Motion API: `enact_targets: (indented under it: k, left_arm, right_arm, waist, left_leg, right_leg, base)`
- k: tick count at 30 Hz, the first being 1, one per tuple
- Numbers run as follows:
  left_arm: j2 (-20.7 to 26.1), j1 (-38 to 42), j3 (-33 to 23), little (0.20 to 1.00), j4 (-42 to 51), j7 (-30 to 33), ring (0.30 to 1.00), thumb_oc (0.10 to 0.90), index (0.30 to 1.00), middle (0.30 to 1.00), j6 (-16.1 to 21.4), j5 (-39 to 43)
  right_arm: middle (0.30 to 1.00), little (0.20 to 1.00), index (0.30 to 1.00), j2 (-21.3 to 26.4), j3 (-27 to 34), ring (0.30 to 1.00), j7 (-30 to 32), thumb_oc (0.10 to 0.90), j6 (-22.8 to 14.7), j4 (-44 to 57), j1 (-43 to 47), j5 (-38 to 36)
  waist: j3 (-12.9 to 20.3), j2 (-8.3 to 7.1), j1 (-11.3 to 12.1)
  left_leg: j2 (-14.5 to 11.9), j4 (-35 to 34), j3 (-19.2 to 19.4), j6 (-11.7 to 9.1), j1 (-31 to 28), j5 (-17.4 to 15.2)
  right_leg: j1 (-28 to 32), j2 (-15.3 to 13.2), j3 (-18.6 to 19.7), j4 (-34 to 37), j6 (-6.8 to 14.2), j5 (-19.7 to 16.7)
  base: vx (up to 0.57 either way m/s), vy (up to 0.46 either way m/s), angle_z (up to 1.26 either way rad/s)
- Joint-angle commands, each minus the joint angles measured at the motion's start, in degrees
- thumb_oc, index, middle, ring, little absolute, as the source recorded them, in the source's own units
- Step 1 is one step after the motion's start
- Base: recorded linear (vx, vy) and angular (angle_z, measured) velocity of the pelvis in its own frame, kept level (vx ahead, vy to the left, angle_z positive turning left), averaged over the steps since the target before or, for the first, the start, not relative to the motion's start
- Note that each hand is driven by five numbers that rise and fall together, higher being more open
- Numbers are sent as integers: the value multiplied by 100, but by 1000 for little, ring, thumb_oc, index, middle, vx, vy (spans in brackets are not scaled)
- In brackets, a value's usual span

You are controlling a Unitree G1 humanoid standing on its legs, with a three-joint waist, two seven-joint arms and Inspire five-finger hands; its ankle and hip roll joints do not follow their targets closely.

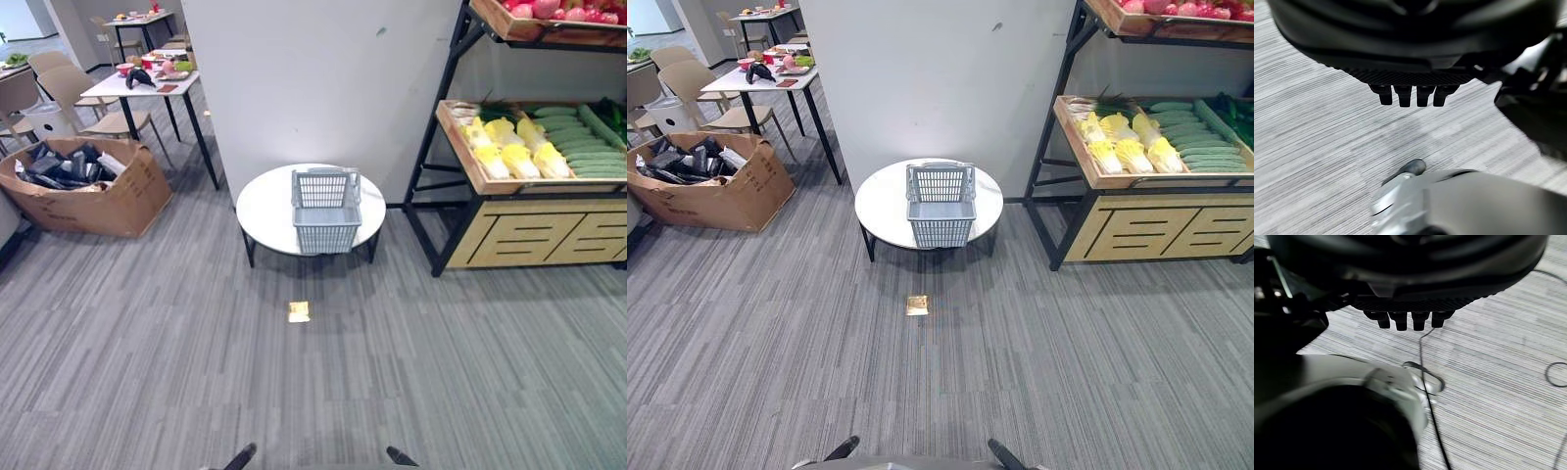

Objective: Get the vegetables into the basket

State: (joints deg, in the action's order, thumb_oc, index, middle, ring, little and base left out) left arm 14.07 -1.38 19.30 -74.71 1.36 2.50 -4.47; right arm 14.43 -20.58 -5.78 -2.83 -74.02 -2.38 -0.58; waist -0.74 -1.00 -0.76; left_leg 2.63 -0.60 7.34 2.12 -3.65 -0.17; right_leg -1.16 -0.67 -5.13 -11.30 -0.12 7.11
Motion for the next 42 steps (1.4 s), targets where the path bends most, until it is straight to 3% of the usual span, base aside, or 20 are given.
enact_targets:
  k: [1, 42]
  left_arm:
    - [-6, 509, -59, 1000, -183, 97, 1000, 900, 1000, 1000, 193, -81]
    - [-47, 486, -113, 1000, -279, 55, 1000, 900, 1000, 1000, 123, -34]
  right_arm:
    - [1000, 1000, 1000, 36, -188, 1000, -30, 900, -237, -179, 386, -119]
    - [1000, 1000, 1000, 55, -176, 1000, -59, 900, -197, -268, 395, -82]
  waist:
    - [-59, -69, -42]
    - [-106, -61, 20]
  left_leg:
    - [-326, -440, 222, -563, -266, 213]
    - [-263, -440, 203, -527, -321, 125]
  right_leg:
    - [741, -335, -77, 1608, 687, -1288]
    - [826, -404, -139, 1627, 718, -1278]
  base:
    - [0, 0, 0]
    - [1, 1, 1]
